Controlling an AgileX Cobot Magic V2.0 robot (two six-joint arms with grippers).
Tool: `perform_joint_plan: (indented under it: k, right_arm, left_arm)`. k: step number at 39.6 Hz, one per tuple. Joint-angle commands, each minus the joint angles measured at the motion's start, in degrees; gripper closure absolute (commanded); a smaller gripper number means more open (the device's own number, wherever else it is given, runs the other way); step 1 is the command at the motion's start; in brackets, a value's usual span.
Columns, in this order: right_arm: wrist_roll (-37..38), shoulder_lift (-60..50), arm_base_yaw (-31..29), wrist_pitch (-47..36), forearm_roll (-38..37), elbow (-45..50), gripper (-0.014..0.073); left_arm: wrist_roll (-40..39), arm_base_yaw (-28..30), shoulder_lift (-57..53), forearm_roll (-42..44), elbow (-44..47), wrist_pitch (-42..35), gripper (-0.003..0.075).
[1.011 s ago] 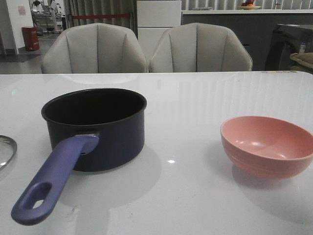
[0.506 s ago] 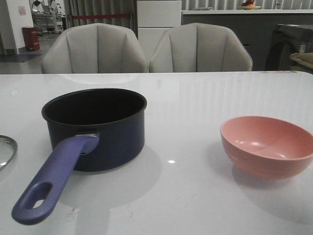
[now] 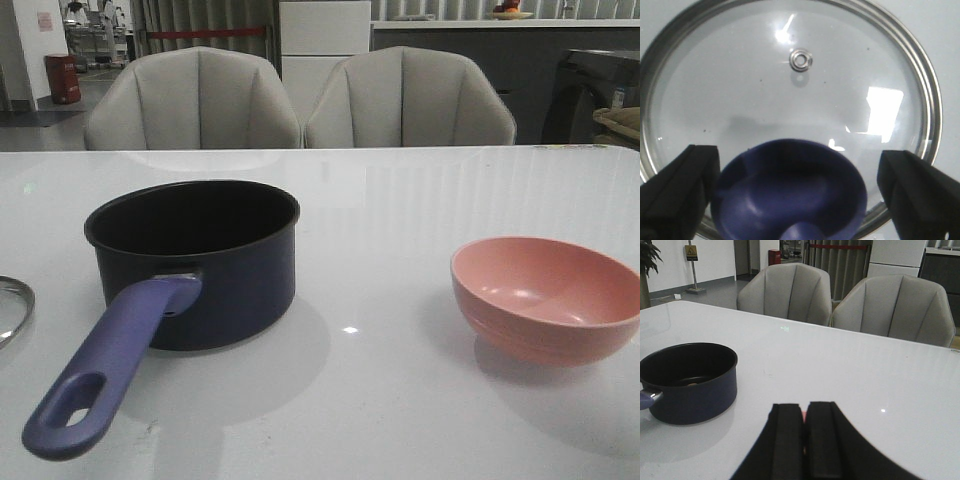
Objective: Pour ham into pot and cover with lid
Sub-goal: 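Lower the left gripper onto the purple lid knob and close it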
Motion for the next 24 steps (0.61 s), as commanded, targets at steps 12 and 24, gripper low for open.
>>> perform_joint_plan:
  k: [12, 24]
  right_arm:
    - [-0.18, 0.44, -0.11, -4.4, 0.29, -1.52, 0.0456]
    - [-0.18, 0.44, -0.11, -4.4, 0.29, -1.52, 0.0456]
  left_arm:
    - [-0.04, -0.08, -2.52, -0.75, -1.68, 0.79, 0.0062]
    - [-0.04, -0.08, -2.52, -0.75, -1.68, 0.68, 0.0104]
